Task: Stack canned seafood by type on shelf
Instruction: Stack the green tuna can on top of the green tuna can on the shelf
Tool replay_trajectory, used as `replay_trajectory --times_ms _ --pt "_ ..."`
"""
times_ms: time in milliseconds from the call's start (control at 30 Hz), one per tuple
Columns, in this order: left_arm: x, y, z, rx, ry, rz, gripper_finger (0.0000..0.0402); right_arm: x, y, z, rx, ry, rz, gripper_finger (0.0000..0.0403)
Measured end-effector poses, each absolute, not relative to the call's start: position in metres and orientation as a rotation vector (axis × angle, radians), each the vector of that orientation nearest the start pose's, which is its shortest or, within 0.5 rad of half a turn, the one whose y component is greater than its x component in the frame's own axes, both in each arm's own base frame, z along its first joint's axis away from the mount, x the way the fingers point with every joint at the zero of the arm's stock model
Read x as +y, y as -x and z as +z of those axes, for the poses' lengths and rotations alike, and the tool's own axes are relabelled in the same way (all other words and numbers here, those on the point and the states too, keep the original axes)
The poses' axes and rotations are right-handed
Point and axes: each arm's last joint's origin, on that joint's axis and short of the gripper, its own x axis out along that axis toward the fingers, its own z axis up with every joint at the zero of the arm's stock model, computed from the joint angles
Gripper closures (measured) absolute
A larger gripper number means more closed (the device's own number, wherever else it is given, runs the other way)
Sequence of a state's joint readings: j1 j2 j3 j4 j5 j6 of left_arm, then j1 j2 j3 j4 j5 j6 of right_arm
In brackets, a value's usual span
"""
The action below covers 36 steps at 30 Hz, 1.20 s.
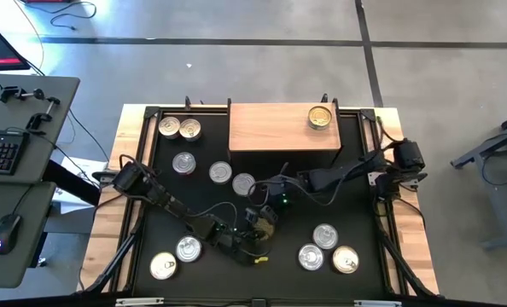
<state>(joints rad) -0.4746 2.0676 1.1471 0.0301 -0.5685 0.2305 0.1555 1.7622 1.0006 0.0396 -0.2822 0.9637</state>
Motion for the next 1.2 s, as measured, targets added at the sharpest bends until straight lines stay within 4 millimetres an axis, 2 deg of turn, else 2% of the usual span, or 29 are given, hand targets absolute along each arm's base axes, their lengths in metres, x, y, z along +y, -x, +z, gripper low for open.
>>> replay_trajectory --times_ms 133,233,333,533,633,833,933,1067,1200 --pt "-0.159 -0.361 0.099 0.846 -0.723 0.027 0.0401 0.069 -0.348 0.186 0.896 -0.958 0.095 0.0403" --pt "-0.155 -0.361 0.098 0.869 -0.71 0.041 0.0401 0.069 -0.345 0.193 0.875 -0.947 0.076 0.0403" --pt "-0.149 -0.363 0.097 0.884 -0.668 0.051 0.0401 0.069 -0.342 0.19 0.895 -0.929 0.018 0.0403" --pt "-0.147 -0.362 0.102 0.885 -0.658 0.063 0.0401 0.065 -0.343 0.19 0.876 -0.909 0.0 0.0403" --pt "-0.149 -0.356 0.106 0.912 -0.659 0.062 0.0401 0.062 -0.339 0.203 0.837 -0.871 0.025 0.0403" --pt "-0.141 -0.329 0.136 1.052 -0.4 0.179 0.0401 0.047 -0.321 0.246 0.78 -0.819 -0.115 0.0403" --pt "-0.138 -0.317 0.155 1.008 -0.32 0.209 0.0402 0.045 -0.317 0.268 0.716 -0.812 -0.168 0.0401" --pt "-0.121 -0.293 0.169 0.87 -0.233 0.174 0.0402 0.04 -0.316 0.27 0.772 -0.777 -0.304 0.0369" --pt "-0.086 -0.261 0.174 0.74 -0.022 0.11 0.0402 0.036 -0.315 0.267 0.839 -0.764 -0.486 0.0298"
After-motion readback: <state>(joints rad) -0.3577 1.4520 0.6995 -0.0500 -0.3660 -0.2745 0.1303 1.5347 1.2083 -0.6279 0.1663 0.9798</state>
